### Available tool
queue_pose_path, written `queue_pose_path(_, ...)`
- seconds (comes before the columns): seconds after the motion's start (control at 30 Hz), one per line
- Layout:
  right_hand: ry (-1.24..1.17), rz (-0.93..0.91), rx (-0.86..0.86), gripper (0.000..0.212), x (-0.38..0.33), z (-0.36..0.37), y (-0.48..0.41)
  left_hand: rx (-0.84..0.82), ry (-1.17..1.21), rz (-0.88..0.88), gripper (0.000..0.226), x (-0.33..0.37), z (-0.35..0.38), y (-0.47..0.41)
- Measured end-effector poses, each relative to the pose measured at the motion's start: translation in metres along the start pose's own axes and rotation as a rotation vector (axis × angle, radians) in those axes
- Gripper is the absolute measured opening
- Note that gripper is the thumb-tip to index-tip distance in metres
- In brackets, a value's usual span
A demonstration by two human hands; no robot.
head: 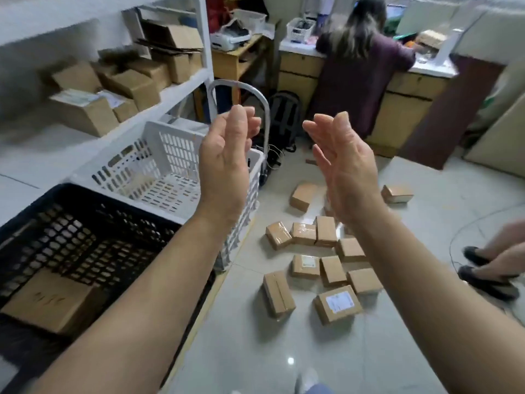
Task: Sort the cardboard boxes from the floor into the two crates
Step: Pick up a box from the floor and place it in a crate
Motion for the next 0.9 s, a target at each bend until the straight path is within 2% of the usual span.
queue_pose_path(0.23,0.022,-0.036,0.222,0.035,-0.044,-0.15,0.01,-0.2,0.041,-0.027,0.03,0.004,0.149,0.03)
queue_pose_path(0.47,0.078,0.054,0.283,0.041,-0.051,-0.275,0.002,-0.289,0.037,-0.118,0.03,-0.026,0.268,0.065)
queue_pose_path(0.63,0.071,0.128,0.289,0.031,-0.038,-0.316,-0.013,-0.255,0.02,-0.23,0.03,-0.054,0.3,0.065)
queue_pose_path(0.73,0.081,0.155,0.28,0.034,-0.027,-0.326,-0.032,-0.197,0.001,-0.261,0.031,-0.072,0.302,0.049)
queue_pose_path(0.9,0.085,0.188,0.281,0.023,-0.008,-0.332,-0.073,-0.109,-0.017,-0.31,0.034,-0.102,0.302,0.009)
Point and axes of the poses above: each hand's wrist, its own y-axis away from the middle knuckle, its own z-axis out of the palm, x = y × z, the point moved 5 cm from there along -y, towards the middle knuckle, and after that the axes turned 15 degrees about -y, right-handed, at the moved point
